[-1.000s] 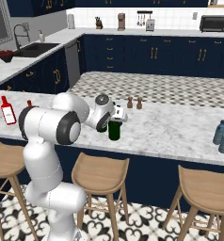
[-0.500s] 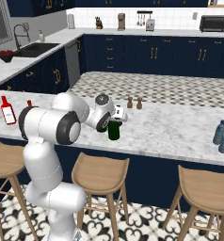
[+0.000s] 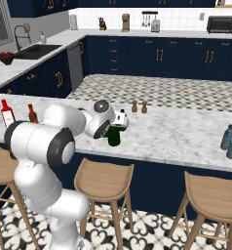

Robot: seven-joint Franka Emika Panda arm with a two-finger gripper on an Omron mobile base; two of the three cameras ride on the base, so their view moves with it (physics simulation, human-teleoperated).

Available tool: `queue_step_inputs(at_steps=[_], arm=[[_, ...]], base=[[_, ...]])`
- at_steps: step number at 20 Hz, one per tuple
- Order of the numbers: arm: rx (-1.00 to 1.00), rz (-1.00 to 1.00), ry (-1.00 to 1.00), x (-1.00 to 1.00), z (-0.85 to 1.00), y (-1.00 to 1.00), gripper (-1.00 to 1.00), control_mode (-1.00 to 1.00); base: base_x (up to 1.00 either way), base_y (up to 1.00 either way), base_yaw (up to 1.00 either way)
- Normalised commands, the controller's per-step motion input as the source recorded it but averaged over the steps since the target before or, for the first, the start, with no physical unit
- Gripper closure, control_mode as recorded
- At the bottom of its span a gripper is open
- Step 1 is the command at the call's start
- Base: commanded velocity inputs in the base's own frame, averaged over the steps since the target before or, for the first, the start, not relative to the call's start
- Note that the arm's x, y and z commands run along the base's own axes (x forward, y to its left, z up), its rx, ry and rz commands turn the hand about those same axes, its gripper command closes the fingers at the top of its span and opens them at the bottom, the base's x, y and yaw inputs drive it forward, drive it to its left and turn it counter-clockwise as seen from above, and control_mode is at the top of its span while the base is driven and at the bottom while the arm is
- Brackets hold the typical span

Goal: Move the plastic bottles in the middle to the plastics group, and the glass bottles in the middle to the glass group.

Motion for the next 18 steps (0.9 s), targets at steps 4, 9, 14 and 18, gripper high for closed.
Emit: queue_step_inputs(at_steps=[4,9,14,18], arm=[[0.00,0.19,0.00,-0.37,0.59,0.34,1.00,-1.00],[0.00,0.22,0.00,-0.40,0.22,0.65,1.00,-1.00],[0.00,0.19,-0.07,-0.46,0.01,0.54,1.00,-1.00],[-0.01,0.22,0.00,-0.02,0.00,0.92,1.00,-1.00]], base=[[0.00,0.00,0.00],[0.00,0.00,0.00],[0.00,0.00,0.00],[0.00,0.00,0.00]])
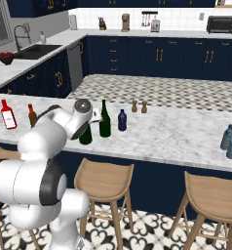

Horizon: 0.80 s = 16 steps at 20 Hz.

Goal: Move the plastic bottles in the middle to the plastics group, and the glass bottles in the middle to the glass group.

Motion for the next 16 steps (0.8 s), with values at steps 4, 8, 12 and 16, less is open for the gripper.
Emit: queue_step_inputs(at_steps=[4,8,12,16], arm=[[-0.02,0.22,0.05,0.00,0.05,0.99,1.00,-1.00],[-0.03,0.19,0.09,0.05,0.06,0.93,1.00,-1.00],[-0.02,0.18,0.06,0.26,0.03,0.88,1.00,-1.00],[-0.01,0.12,0.03,0.31,0.11,0.70,1.00,-1.00]], base=[[0.00,0.00,0.00],[0.00,0.00,0.00],[0.00,0.00,0.00],[0.00,0.00,0.00]])
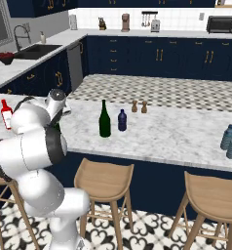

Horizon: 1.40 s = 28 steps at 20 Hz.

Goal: Move the plastic bottles in the middle to the plastics group, and the glass bottles in the middle to the glass group.

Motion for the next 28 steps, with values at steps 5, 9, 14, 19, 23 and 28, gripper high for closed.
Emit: queue_step_inputs(at_steps=[5,9,14,19,23,28], arm=[[0.00,0.07,0.00,0.28,0.01,0.39,1.00,-1.00],[0.00,0.05,0.00,0.49,0.00,0.31,1.00,-1.00],[0.00,0.06,0.00,0.49,0.00,0.27,1.00,-1.00],[0.00,0.05,-0.02,0.48,0.00,0.32,1.00,-1.00],[0.00,0.05,-0.02,0.48,-0.01,0.33,1.00,-1.00],[0.00,0.08,0.00,0.10,0.00,0.20,1.00,-1.00]], base=[[0.00,0.00,0.00],[0.00,0.00,0.00],[0.00,0.00,0.00],[0.00,0.00,0.00],[0.00,0.00,0.00],[0.00,0.00,0.00]])
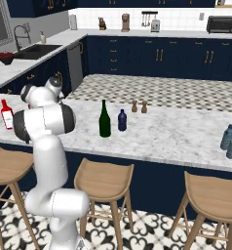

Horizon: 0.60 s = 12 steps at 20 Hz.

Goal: Move the plastic bottles in the middle to the plastics group, and the glass bottles in the middle to the glass group.

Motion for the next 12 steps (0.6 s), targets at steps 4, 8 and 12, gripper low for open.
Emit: queue_step_inputs(at_steps=[4,8,12], arm=[[0.00,0.11,0.00,0.03,-0.06,0.15,1.00,-1.00],[0.00,0.08,-0.01,0.17,-0.18,0.00,1.00,-1.00],[0.00,0.07,0.00,0.14,-0.47,0.03,1.00,-1.00]], base=[[0.00,0.00,0.00],[0.00,0.00,0.00],[0.00,0.00,0.00]])
